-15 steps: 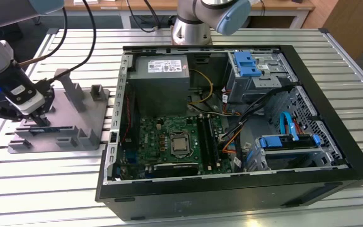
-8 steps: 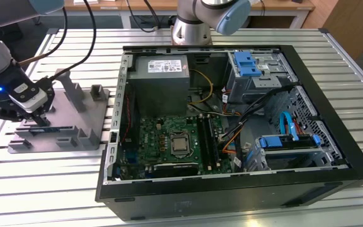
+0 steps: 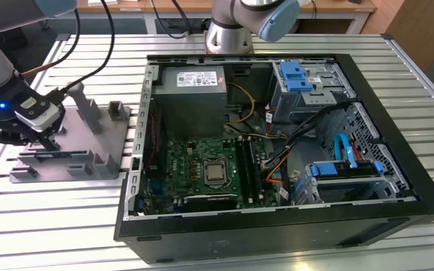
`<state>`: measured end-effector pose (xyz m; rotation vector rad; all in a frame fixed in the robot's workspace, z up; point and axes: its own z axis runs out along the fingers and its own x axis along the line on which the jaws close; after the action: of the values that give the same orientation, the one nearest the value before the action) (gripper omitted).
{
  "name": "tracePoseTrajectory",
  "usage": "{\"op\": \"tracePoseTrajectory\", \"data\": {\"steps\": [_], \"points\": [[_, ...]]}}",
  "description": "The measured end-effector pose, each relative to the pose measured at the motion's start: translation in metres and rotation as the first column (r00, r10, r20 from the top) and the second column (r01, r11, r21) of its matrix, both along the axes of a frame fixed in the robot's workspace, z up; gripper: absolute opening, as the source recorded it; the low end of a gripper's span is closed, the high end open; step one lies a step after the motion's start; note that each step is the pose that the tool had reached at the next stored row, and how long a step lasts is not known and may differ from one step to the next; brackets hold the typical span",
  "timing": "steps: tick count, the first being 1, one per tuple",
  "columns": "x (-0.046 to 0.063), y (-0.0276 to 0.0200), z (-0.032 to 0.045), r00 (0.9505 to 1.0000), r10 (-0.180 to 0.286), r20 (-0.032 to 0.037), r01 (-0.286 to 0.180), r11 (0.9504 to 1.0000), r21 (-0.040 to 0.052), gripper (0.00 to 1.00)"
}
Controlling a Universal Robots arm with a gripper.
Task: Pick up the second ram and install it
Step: 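Pick up the second ram and move it above second insertion slot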
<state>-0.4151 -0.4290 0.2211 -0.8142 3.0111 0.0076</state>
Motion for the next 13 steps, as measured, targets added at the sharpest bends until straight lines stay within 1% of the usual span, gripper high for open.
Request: {"op": "tracePoseTrajectory", "data": {"steps": [7,13], "points": [[0.0000,0.0000,0.0000,0.9981,0.062,0.0000,-0.062,0.9981,0.0000,0.10],[0.0000,0.0000,0.0000,0.9933,0.116,0.0000,-0.116,0.9933,0.0000,0.10]]}}
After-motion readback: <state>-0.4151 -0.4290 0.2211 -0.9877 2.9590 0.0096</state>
